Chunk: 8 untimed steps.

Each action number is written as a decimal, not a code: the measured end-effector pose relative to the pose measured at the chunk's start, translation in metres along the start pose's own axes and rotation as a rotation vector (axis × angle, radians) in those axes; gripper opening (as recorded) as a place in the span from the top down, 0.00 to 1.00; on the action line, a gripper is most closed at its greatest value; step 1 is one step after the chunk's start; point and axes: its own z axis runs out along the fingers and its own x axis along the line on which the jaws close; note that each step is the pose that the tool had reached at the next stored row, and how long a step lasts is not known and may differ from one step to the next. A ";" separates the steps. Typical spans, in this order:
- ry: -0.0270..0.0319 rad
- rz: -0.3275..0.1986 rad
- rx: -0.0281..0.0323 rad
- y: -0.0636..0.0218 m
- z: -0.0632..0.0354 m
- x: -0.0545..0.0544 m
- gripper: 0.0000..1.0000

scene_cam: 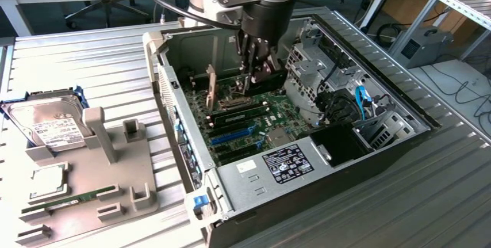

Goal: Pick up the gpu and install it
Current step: 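Insert the gpu into the slot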

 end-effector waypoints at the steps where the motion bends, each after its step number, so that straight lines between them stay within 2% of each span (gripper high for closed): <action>1: -0.0001 0.000 0.0000 0.0000 0.0001 0.000 0.73; 8: 0.0000 0.000 0.0000 0.0001 0.0003 0.003 0.73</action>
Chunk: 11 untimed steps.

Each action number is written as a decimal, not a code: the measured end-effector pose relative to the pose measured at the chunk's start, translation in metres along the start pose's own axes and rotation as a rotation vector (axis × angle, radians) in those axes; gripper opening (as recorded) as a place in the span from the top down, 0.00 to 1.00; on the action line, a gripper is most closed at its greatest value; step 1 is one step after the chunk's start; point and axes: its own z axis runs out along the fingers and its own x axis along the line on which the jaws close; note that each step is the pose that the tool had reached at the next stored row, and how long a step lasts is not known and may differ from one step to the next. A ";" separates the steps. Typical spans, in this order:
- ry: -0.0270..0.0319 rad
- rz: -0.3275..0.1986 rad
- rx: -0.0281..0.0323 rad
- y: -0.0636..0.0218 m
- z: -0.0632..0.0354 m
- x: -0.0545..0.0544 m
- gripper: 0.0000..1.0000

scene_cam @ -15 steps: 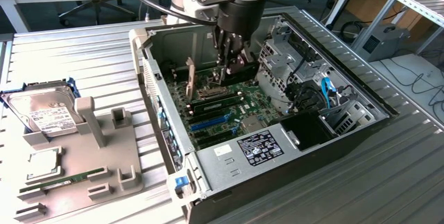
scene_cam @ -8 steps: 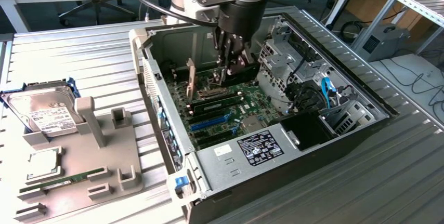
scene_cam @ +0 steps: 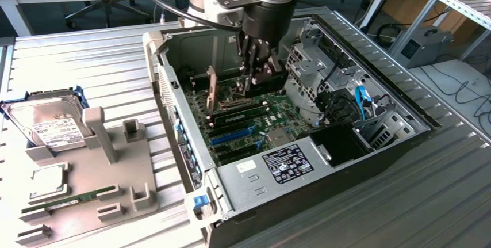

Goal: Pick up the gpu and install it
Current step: 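Insert the gpu into the slot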

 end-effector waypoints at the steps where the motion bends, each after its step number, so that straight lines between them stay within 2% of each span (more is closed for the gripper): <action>1: 0.0000 0.000 0.0000 0.0000 0.0001 0.000 0.73; 11: 0.0001 0.000 0.0000 0.0001 0.0004 0.003 0.73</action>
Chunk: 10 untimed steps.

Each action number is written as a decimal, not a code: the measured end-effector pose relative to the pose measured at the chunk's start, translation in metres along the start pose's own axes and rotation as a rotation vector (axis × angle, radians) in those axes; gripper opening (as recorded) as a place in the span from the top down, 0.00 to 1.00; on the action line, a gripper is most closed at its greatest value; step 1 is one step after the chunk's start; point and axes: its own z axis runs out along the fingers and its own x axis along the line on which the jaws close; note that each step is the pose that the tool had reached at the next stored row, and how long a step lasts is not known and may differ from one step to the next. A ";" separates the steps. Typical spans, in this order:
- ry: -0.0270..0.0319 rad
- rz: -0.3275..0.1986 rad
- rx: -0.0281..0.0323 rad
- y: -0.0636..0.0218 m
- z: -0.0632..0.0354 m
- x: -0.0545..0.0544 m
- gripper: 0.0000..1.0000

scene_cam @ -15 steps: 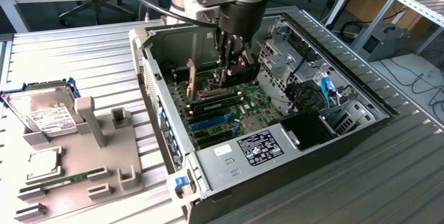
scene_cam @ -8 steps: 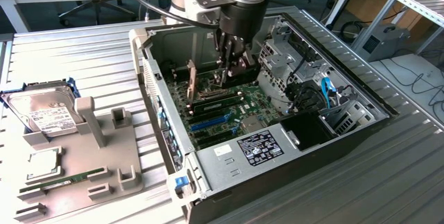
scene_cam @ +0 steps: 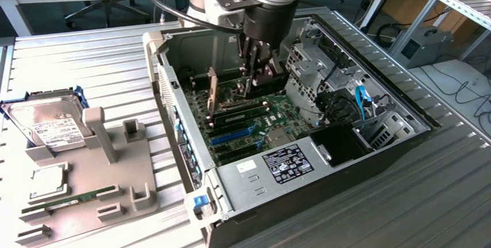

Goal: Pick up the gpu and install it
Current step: 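Insert the gpu into the slot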

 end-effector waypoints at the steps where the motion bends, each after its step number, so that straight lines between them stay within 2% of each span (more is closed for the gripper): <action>1: 0.0000 0.000 0.0000 0.0000 0.0000 0.000 0.73; 10: 0.0002 0.000 0.0000 0.0001 0.0005 0.004 0.73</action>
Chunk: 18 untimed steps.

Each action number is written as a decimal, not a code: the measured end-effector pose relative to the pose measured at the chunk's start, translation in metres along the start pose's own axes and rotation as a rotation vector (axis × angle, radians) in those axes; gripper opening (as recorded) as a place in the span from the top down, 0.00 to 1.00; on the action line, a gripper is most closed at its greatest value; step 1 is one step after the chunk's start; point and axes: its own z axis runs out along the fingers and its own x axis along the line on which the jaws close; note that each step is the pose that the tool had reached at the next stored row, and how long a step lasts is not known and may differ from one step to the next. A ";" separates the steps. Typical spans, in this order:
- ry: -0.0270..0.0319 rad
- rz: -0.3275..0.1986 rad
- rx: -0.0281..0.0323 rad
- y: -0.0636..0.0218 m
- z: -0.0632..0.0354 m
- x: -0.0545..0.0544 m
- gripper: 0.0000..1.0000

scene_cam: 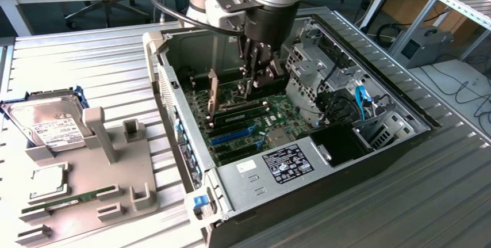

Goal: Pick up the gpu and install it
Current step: 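Insert the gpu into the slot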

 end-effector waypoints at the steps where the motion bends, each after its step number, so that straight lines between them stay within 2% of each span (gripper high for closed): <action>1: 0.0000 0.000 0.0000 0.0000 0.0001 0.000 0.73; 18: 0.0004 0.000 0.0000 0.0001 0.0007 0.004 0.73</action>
